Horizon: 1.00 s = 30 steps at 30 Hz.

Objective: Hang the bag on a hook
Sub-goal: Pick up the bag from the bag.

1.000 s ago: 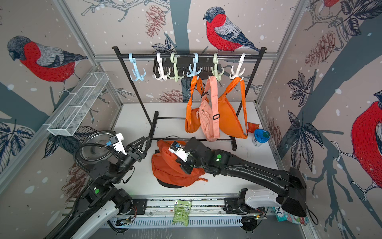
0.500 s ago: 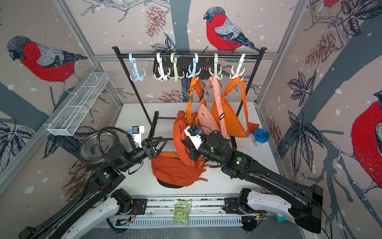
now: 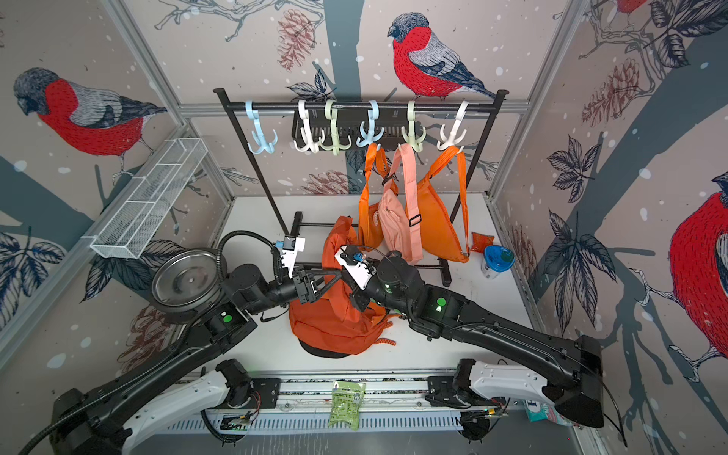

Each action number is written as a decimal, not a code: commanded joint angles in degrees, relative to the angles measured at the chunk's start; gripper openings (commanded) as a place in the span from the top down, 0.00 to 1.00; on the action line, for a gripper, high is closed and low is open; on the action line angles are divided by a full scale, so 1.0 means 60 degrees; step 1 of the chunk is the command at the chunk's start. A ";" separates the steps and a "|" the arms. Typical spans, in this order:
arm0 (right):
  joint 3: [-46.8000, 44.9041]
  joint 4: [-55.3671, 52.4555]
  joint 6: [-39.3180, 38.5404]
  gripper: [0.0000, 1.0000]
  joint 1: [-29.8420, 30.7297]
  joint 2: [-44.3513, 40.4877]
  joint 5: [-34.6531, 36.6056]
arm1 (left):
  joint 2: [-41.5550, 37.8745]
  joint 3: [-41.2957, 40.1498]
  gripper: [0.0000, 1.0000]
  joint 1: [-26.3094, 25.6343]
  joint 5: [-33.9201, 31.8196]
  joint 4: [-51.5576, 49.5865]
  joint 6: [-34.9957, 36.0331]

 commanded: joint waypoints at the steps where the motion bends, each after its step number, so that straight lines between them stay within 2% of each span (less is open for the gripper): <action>1: 0.0140 0.0089 -0.0569 0.98 0.0298 0.0064 -0.0520 | 0.0038 0.0052 0.29 -0.0012 -0.0348 0.0486 -0.0053; 5: 0.0162 -0.0136 -0.0780 0.98 0.0467 0.0093 -0.0616 | 0.0110 0.0058 0.47 -0.0013 -0.0571 0.0422 -0.0021; 10: 0.0147 -0.0190 -0.0806 0.95 0.0528 0.0066 -0.0376 | 0.0210 0.0253 0.80 -0.0016 -0.0836 -0.0186 0.0238; 11: 0.0147 -0.0201 -0.0795 0.91 0.0528 0.0029 -0.0351 | 0.0171 0.0280 0.86 -0.0020 -0.0908 -0.0318 0.0322; 14: 0.0105 -0.0205 -0.0695 0.53 0.0513 -0.0235 -0.0216 | -0.0029 0.0295 1.00 -0.0012 -0.1120 -0.0674 0.0767; 16: -0.0015 -0.0156 -0.0591 0.31 0.0384 -0.0595 0.0086 | -0.0233 0.0192 1.00 -0.0014 -0.1221 -0.0741 0.1155; 18: -0.0215 0.0007 -0.0369 0.22 -0.0055 -0.1124 0.0146 | -0.0423 0.0110 1.00 -0.0014 -0.1242 -0.0883 0.1362; 22: -0.1000 0.0667 0.0842 0.15 -0.2059 -0.1979 -0.0116 | -0.0742 0.0276 1.00 0.0000 -0.0849 -0.1371 0.1965; 25: -0.1428 0.0648 0.1545 0.11 -0.3465 -0.1905 -0.0803 | -0.0969 0.0480 1.00 0.0017 -0.0432 -0.1597 0.2402; 30: -0.2210 0.1021 0.1548 0.00 -0.3896 -0.1817 -0.1823 | -0.1068 0.0956 1.00 0.0017 0.1083 -0.1794 0.3033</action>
